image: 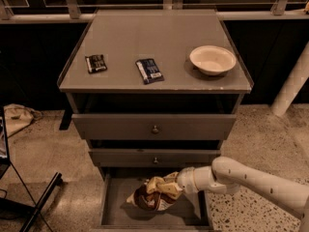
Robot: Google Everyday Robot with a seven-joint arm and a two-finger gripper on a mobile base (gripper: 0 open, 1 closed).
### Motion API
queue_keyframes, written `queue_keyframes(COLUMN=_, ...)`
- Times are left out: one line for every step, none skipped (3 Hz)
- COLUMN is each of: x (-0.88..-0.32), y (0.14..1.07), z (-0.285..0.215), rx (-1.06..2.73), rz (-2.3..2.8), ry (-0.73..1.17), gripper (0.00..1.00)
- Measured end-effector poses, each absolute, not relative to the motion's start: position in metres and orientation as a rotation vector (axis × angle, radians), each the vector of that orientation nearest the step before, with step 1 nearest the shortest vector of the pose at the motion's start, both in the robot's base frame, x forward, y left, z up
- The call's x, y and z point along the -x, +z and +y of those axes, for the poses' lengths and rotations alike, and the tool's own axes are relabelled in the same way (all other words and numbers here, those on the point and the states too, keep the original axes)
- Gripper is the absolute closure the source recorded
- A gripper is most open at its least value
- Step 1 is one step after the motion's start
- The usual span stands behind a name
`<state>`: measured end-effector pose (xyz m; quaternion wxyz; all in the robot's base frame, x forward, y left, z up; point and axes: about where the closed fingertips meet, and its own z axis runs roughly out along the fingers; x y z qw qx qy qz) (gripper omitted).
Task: Pick brown chip bag from bottom drawer and place on counter
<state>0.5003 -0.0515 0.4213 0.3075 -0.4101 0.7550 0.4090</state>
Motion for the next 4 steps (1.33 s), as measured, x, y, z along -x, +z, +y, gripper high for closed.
queue_keyframes(x=-0.499, y=0.422, z=-0.050, rx=1.087, rz=1.995, ry=1.088, gripper=1.00)
queue_keyframes(x=-0.493, y=0.430, z=-0.044, rx=1.094, rz=1.995, ry=1.116, gripper=1.00)
queue_keyframes(x=-0.470, y=0.475, z=-0.039, rx=1.106, rz=1.968, ry=1.108, gripper=1.00)
queue_keyframes(x=-0.443, y=0.535, z=-0.044, rx=1.123, rz=1.922, ry=1.018, gripper=1.00)
